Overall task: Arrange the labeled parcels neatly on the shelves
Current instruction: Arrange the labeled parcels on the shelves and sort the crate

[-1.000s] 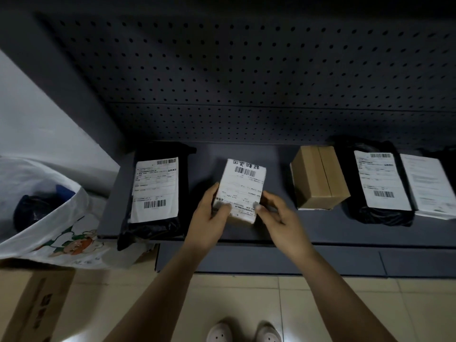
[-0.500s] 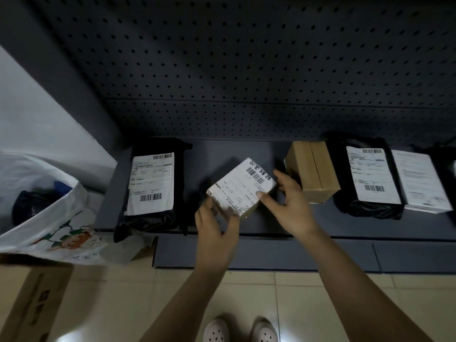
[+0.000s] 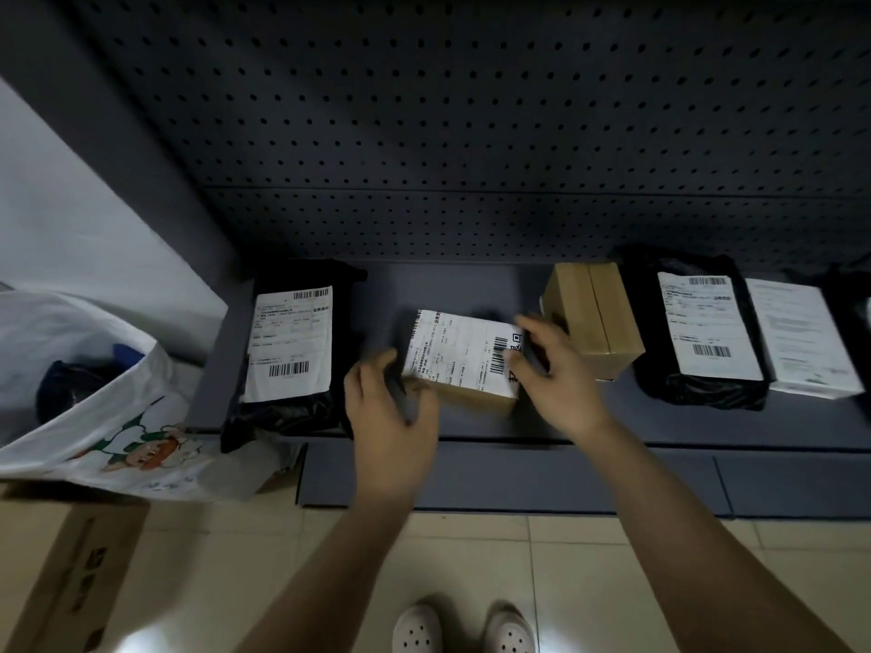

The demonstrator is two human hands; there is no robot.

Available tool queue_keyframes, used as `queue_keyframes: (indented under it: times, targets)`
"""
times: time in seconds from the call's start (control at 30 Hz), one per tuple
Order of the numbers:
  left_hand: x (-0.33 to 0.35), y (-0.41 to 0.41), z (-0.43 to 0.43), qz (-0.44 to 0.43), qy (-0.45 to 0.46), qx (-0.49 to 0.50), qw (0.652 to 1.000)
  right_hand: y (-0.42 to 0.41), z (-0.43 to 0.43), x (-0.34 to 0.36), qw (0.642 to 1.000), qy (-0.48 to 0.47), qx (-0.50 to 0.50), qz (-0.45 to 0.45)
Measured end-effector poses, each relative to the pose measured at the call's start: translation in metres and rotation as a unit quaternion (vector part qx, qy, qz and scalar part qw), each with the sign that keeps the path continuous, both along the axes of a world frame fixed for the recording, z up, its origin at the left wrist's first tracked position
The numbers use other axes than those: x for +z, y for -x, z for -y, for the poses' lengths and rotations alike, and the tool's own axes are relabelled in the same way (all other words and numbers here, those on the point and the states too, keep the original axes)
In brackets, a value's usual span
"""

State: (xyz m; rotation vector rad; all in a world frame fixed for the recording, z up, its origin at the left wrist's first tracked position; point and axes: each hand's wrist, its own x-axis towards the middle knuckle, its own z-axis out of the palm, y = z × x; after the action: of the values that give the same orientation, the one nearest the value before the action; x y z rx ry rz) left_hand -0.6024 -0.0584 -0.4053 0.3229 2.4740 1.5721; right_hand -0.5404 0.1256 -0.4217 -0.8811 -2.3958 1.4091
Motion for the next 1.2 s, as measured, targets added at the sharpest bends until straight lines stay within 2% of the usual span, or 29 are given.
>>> queue_keyframes:
  times: [0.17,0.3,0.37,0.6,0.77,0.9,1.07,1.2]
  targets:
    - [-0.013,-0.057,-0.009,0.079,-0.033,-0.049,0.995,0.000,-0.006,-0.001,0.999,0.039,-0.002,0.022]
    - [-0.021,-0.040,-0.019,0.099,-0.076,-0.080,0.989,-0.024,0.001,-0.002,1.000,-0.002,0.009,-0.001]
    - [-0.025,-0.025,-0.019,0.104,-0.085,-0.086,0.987,-0.037,0.011,-0.002,1.000,0.009,0.013,-0.009]
    - [-0.029,0.002,-0.011,0.150,-0.112,-0.155,0.970,-0.043,0.030,-0.008,0.986,0.158,-0.058,0.000]
    - [-0.027,-0.003,-0.006,0.156,-0.137,-0.163,0.965,-0.040,0.037,-0.004,0.955,0.287,-0.076,-0.024]
    - [-0.009,-0.010,0.005,0.133,-0.145,-0.212,0.957,-0.058,0.046,0.011,0.922,0.366,-0.105,-0.074]
    - [0.031,-0.016,0.031,0.124,-0.103,-0.296,0.942,-0.091,0.064,0.045,0.901,0.389,-0.154,-0.114]
    - [0.072,-0.023,0.050,0.089,-0.022,-0.378,0.921,-0.127,0.078,0.082,0.893,0.402,-0.165,-0.116]
